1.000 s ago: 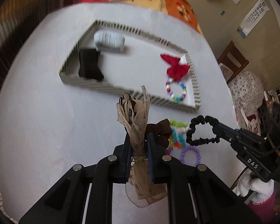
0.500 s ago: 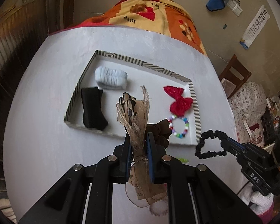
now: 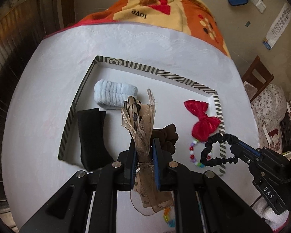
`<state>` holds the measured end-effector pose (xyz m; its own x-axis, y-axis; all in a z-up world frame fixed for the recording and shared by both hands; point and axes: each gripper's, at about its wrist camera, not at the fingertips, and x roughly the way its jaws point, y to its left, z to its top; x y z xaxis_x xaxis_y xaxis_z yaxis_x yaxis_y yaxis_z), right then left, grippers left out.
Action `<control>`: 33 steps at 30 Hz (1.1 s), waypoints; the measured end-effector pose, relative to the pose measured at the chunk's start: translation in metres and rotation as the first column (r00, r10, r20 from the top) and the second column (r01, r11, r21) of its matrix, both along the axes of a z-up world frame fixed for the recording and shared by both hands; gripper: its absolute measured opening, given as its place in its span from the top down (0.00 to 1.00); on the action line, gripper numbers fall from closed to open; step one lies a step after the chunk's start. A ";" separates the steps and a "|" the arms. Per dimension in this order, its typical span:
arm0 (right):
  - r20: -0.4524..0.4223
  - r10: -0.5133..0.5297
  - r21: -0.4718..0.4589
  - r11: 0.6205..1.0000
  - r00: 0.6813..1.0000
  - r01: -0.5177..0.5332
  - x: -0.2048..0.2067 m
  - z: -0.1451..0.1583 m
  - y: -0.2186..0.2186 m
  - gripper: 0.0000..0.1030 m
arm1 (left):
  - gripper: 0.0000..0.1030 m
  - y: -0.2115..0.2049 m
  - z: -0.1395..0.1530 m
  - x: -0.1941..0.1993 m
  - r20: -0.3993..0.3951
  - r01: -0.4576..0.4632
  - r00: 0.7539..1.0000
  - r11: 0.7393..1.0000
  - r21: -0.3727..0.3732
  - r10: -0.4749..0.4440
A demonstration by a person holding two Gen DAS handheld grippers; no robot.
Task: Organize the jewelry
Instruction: 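Carry the tan bow and black scrunchie into the striped tray and open both tools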
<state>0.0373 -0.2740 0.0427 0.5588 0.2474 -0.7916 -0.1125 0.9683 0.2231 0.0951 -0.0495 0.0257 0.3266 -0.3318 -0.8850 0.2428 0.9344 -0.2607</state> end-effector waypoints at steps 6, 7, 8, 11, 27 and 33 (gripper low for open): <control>-0.038 -0.007 0.011 1.000 0.999 0.007 0.040 -0.020 0.001 0.94 | 0.94 0.000 -0.027 0.023 -0.048 -0.026 0.998 0.999 0.019 0.027; -0.047 -0.009 0.016 1.000 0.999 0.010 0.046 -0.024 0.001 0.94 | 0.94 0.001 -0.032 0.027 -0.056 -0.034 0.998 0.999 0.026 0.035; -0.054 -0.012 0.022 1.000 0.998 0.013 0.053 -0.028 0.001 0.94 | 0.94 0.002 -0.036 0.030 -0.061 -0.041 0.997 0.999 0.032 0.043; -0.070 -0.019 0.030 0.999 0.997 0.021 0.071 -0.038 0.000 0.94 | 0.94 0.004 -0.044 0.035 -0.072 -0.054 0.996 0.998 0.045 0.057; -0.140 -0.057 0.001 0.998 0.988 0.058 0.130 -0.085 0.000 0.93 | 0.94 0.012 -0.067 0.056 -0.078 -0.099 0.991 0.991 0.093 0.106; -0.150 -0.087 0.003 0.996 0.985 0.088 0.134 -0.091 -0.007 0.93 | 0.94 0.008 -0.071 0.059 -0.075 -0.099 0.991 0.990 0.101 0.107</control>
